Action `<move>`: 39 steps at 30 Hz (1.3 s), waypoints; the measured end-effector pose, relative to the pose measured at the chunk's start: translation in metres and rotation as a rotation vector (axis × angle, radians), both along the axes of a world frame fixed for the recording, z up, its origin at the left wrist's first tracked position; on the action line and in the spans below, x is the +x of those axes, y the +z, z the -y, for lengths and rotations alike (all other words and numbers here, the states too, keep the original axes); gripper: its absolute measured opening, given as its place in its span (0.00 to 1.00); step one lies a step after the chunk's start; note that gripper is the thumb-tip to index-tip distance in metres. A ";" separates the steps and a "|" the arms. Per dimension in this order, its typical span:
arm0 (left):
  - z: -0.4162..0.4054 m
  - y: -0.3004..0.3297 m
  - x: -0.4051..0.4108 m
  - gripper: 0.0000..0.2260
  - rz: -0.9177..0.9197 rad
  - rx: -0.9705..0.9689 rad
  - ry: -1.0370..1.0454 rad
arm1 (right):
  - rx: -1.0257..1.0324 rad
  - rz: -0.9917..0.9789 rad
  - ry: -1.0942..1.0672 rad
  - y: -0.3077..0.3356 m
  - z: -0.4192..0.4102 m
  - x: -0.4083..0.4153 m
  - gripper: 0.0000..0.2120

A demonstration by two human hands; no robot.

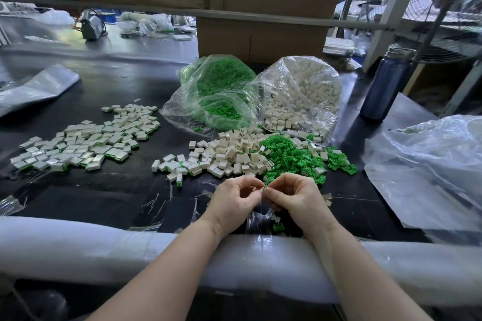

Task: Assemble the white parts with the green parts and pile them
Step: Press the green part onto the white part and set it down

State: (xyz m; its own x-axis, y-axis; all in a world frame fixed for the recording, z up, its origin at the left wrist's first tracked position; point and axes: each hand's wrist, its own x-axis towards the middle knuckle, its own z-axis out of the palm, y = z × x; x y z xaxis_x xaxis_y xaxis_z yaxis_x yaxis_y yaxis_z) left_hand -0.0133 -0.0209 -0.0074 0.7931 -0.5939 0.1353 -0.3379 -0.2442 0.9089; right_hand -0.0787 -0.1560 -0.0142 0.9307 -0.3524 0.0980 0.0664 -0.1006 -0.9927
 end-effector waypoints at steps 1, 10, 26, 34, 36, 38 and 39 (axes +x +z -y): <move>0.000 0.001 -0.001 0.07 0.002 0.005 0.002 | -0.003 0.005 0.009 0.000 0.000 0.000 0.04; 0.000 -0.002 0.002 0.09 -0.037 -0.008 -0.003 | -0.025 0.038 0.043 0.000 0.001 -0.001 0.06; 0.000 -0.003 0.005 0.07 -0.040 -0.063 -0.126 | -0.049 -0.049 0.174 0.003 -0.003 0.002 0.11; 0.000 -0.002 0.004 0.10 -0.016 -0.050 -0.136 | -0.022 -0.073 0.189 0.002 -0.002 0.001 0.08; 0.000 -0.002 0.004 0.10 -0.015 -0.047 -0.135 | -0.004 -0.074 0.195 0.002 -0.002 0.001 0.07; -0.001 -0.002 0.004 0.11 -0.013 -0.036 -0.136 | 0.016 -0.063 0.211 0.002 -0.002 0.000 0.07; -0.001 -0.002 0.004 0.11 -0.014 -0.030 -0.140 | 0.022 -0.056 0.219 0.002 -0.002 0.000 0.07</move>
State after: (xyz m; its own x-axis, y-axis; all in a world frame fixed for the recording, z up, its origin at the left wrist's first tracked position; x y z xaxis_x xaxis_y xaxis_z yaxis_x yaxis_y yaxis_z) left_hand -0.0094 -0.0201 -0.0095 0.7044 -0.6949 0.1445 -0.3544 -0.1680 0.9199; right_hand -0.0790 -0.1536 -0.0121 0.9890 -0.1427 0.0389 0.0294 -0.0682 -0.9972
